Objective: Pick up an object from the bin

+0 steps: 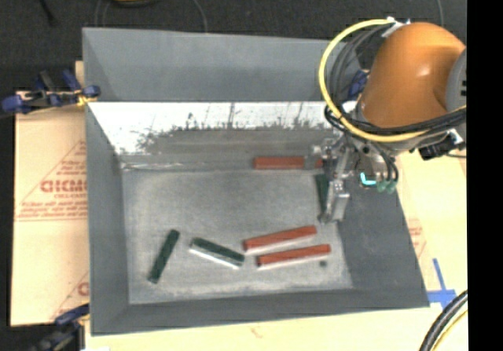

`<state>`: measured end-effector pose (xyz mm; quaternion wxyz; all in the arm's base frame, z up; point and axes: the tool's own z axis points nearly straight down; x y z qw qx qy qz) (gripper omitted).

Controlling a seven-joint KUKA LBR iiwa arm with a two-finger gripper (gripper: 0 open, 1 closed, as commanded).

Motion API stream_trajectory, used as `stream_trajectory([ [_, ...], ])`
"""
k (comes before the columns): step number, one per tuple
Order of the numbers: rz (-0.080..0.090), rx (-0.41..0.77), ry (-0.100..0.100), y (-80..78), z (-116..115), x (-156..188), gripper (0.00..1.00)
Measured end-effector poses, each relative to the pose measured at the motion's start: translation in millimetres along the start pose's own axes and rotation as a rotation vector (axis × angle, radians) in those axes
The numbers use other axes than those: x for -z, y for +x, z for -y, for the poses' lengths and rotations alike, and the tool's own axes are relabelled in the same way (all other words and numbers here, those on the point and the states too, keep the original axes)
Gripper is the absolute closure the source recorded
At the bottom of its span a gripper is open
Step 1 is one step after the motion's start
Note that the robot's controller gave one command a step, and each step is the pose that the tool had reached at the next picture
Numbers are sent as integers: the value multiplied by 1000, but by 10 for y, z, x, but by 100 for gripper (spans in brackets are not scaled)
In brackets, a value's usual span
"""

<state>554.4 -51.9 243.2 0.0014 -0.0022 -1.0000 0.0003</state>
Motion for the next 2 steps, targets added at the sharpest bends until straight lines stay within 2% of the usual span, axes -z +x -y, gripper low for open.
stream_trajectory([
  [1, 8, 1, 1, -14, 1, 40, 0],
  [2, 15, 31, 2, -26, -7, -386, 0],
])
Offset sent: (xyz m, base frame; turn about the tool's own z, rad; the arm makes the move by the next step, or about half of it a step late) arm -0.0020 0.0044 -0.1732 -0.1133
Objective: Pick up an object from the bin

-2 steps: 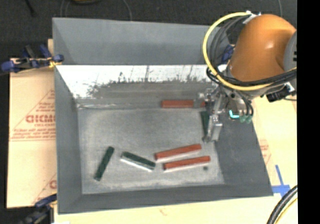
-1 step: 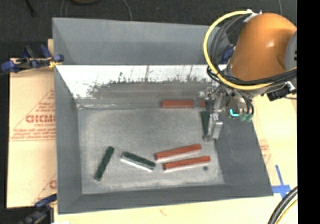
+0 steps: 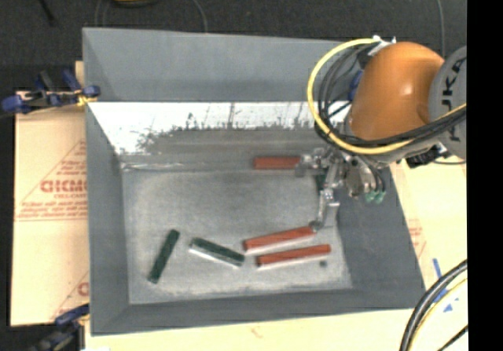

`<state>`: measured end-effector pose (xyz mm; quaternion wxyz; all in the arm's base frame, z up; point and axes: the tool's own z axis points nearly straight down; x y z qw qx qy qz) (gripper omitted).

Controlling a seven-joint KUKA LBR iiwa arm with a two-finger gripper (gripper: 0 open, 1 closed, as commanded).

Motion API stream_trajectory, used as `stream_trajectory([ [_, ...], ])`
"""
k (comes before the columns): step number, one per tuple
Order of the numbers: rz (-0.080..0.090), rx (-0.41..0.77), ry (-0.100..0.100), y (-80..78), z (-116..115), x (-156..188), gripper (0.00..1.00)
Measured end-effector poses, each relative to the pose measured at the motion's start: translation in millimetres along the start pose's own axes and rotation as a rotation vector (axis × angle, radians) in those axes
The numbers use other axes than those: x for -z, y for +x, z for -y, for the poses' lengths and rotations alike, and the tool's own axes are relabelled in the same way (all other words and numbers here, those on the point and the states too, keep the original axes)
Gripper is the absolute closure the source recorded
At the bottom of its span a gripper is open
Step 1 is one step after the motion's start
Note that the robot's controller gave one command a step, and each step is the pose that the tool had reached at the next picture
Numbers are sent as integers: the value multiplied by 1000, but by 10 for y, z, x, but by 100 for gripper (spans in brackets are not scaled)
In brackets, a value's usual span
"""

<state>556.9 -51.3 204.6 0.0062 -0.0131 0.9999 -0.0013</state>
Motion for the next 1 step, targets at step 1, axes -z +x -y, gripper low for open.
stream_trajectory([
  [1, -3, -84, -3, -29, -63, -687, 0],
])
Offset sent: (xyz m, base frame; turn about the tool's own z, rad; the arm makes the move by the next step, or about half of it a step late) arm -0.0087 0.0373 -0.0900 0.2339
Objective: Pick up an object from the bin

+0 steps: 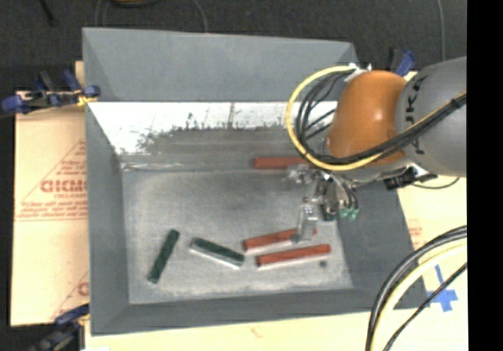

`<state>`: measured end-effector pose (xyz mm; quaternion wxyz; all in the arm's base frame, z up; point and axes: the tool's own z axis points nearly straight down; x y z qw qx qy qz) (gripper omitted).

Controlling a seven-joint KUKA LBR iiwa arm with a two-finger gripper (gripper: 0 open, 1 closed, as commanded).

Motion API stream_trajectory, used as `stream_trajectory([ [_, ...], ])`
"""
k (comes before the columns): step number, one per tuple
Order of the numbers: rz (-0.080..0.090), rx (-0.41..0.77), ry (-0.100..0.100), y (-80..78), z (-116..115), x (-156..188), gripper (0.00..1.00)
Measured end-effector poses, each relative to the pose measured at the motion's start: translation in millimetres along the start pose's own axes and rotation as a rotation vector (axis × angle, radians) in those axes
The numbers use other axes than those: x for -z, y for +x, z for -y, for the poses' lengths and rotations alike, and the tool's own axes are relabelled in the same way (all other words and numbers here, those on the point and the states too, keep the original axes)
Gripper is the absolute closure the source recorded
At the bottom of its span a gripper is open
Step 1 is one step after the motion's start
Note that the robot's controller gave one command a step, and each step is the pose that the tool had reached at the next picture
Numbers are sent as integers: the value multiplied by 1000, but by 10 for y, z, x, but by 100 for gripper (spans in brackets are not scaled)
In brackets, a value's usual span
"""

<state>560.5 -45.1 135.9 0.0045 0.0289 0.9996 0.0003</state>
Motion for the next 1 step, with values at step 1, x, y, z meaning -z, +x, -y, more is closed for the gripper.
stream_trajectory([
  [1, -14, -139, 1, 124, -233, -268, 0],
])
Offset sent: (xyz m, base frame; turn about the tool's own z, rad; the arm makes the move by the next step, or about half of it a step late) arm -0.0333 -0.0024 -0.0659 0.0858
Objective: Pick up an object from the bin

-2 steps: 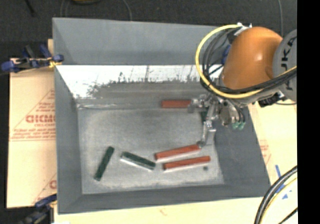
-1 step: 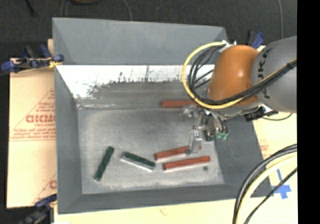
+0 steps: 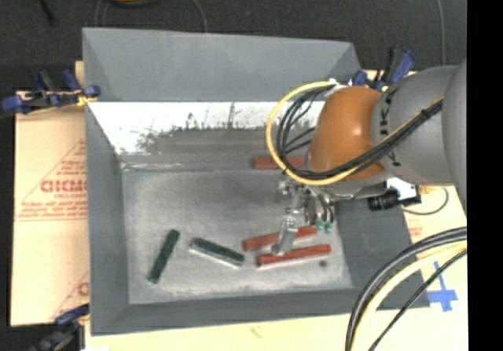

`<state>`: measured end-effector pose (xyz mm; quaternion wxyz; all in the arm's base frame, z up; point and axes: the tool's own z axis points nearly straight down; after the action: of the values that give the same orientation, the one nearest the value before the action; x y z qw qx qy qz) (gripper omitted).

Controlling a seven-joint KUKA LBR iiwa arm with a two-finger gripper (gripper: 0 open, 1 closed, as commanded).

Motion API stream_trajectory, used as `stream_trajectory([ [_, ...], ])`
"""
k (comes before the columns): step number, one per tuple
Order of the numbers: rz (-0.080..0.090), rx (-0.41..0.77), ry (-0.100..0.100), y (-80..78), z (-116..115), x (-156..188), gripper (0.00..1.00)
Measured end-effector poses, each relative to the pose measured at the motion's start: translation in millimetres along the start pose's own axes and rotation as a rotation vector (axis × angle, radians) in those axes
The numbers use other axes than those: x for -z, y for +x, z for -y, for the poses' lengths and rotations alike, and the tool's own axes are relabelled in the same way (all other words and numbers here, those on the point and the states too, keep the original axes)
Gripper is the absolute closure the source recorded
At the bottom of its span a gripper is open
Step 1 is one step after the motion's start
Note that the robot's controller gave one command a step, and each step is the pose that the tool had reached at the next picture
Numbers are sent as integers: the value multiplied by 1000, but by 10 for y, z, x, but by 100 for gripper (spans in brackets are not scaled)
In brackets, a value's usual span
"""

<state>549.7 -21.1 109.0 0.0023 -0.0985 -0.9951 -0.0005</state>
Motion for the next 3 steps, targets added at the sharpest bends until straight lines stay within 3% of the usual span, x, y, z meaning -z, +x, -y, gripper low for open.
stream_trajectory([
  [1, 11, 37, 0, 102, 171, -238, 0],
  [2, 9, 60, 2, 472, 183, -387, 100],
  [3, 8, 61, 2, 475, 184, -389, 0],
])
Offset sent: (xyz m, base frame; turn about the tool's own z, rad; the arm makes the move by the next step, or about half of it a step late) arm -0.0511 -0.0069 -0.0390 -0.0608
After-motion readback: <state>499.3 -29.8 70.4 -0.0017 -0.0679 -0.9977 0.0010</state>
